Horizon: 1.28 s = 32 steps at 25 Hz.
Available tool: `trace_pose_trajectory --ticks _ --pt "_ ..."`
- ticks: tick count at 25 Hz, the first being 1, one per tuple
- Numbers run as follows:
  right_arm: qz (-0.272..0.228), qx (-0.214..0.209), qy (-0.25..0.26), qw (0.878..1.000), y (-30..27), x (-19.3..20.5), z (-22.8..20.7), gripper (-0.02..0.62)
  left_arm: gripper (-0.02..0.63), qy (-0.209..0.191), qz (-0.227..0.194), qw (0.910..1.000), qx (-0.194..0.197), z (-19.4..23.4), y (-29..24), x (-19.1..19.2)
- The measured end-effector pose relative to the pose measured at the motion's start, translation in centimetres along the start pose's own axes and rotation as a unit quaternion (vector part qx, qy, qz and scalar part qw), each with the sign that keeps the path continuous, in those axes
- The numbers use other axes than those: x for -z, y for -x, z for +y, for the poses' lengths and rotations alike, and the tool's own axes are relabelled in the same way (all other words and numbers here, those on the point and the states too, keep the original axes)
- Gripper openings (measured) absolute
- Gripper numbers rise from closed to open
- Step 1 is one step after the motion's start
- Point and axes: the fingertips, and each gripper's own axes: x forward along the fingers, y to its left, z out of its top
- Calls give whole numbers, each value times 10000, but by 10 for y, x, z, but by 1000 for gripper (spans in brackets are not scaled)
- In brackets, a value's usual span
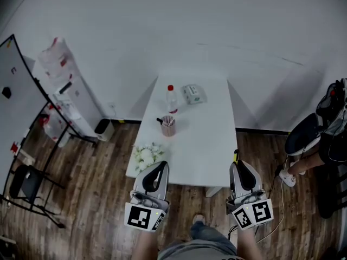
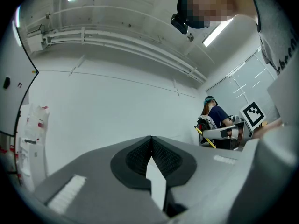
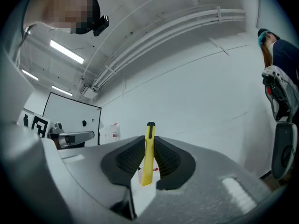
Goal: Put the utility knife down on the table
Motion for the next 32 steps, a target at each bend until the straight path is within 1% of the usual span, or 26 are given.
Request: trace_pose_trajectory --ticks 11,15,21,26,32 --pt "-42 -285 -181 9994 -42 5 -47 61 15 -139 58 9996 -234 0 -49 9" --pt "-46 -408 -242 9989 -50 10 -59 60 15 -231 6 9992 -341 -3 -58 9" --pt "22 -524 -354 9980 -61 18 -67 61 15 -245 41 9986 -463 -1 -66 11" --pt "82 -564 -417 9975 -67 23 -69 61 15 -275 55 9986 -453 -1 -72 12" --pt "95 -497 -421 9978 -79 26 -73 60 15 -313 71 9988 -362 6 -85 13"
